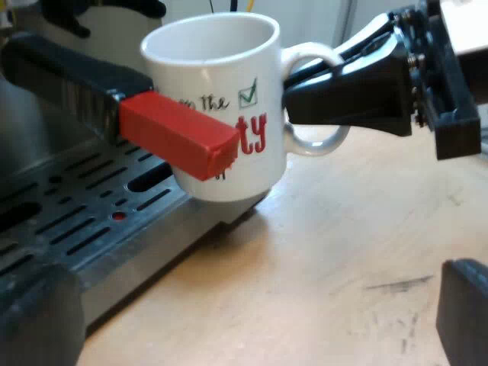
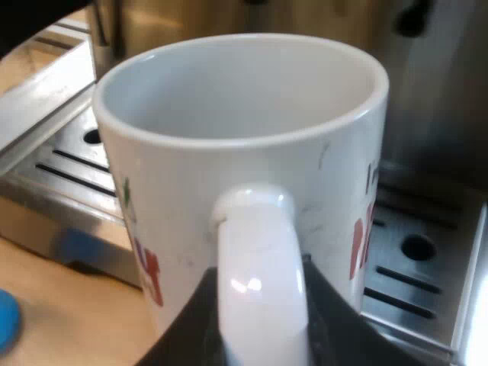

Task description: Remove mug from coffee machine

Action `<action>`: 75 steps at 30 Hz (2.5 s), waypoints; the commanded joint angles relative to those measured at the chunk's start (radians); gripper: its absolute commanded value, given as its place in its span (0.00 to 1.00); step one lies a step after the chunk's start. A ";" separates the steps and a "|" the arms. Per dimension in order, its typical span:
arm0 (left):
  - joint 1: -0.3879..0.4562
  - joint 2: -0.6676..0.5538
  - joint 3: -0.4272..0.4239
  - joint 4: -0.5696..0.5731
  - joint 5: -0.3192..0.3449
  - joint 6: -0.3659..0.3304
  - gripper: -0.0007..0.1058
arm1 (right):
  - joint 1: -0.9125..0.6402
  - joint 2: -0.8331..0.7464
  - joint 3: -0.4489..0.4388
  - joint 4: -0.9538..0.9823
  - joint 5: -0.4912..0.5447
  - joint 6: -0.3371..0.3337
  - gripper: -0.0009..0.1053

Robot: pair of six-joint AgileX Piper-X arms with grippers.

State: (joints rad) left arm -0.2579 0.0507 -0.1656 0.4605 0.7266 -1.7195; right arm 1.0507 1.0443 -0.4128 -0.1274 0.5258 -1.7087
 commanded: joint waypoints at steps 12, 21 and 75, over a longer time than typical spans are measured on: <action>-0.299 0.003 0.005 -0.020 -0.073 -0.011 0.90 | 0.003 -0.208 -0.013 0.253 0.107 0.045 0.01; -0.320 0.003 0.038 -0.126 -0.088 -0.011 0.90 | 0.001 -0.335 -0.013 0.422 0.237 0.146 0.01; -0.320 0.294 0.052 -0.300 -0.245 -0.055 0.90 | -0.391 -0.339 0.396 -0.169 0.055 -0.046 0.01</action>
State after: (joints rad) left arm -0.5736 0.3464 -0.1101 0.1755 0.4933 -1.7695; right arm 0.6655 0.7138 -0.0051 -0.2388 0.6081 -1.7343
